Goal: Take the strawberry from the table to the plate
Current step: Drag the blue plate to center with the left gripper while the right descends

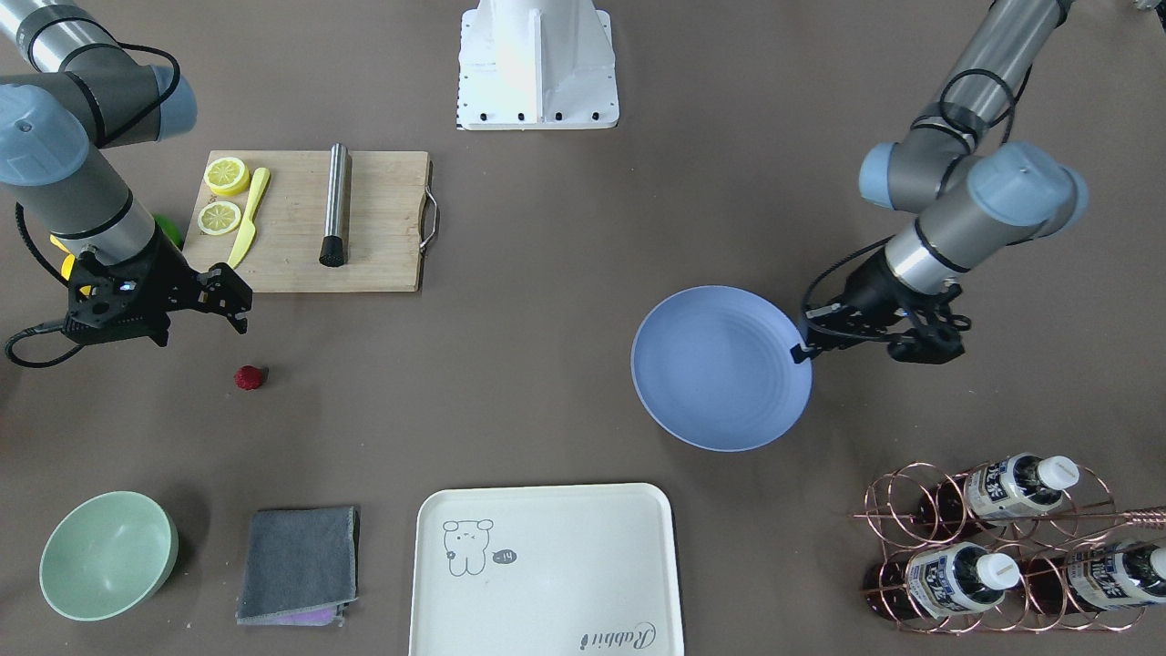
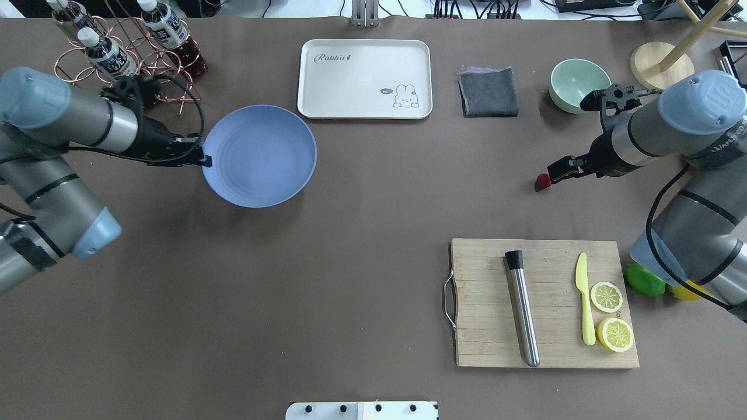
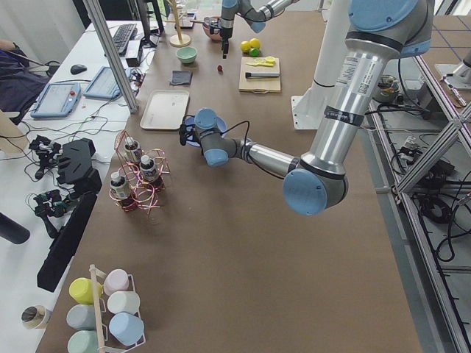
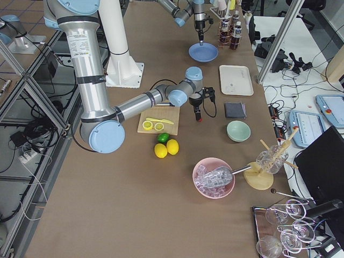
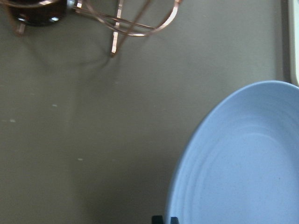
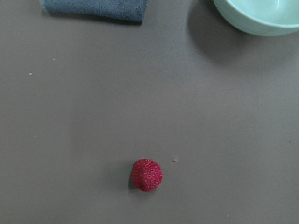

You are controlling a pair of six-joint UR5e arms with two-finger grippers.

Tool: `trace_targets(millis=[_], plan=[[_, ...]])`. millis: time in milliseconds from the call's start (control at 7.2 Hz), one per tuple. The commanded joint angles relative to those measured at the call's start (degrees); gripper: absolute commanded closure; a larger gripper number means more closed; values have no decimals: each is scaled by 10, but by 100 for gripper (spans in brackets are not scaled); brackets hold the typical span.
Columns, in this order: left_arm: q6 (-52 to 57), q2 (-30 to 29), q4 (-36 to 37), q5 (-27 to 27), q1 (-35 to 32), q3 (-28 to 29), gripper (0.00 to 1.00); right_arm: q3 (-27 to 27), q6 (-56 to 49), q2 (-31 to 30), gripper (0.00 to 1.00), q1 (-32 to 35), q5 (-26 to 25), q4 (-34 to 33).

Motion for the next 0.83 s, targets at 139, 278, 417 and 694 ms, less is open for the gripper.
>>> trace_targets(millis=[139, 278, 417, 694], plan=[[-78, -48, 84, 122, 120, -62, 100, -13, 16, 1, 3, -8, 0, -1], [-79, -48, 136, 151, 154, -104, 100, -13, 34, 1, 4, -19, 0, 0], [-83, -49, 154, 180, 182, -114, 100, -16, 45, 1, 5, -30, -2, 0], [-83, -51, 154, 200, 201, -116, 85, -29, 57, 2, 10, -45, -12, 1]])
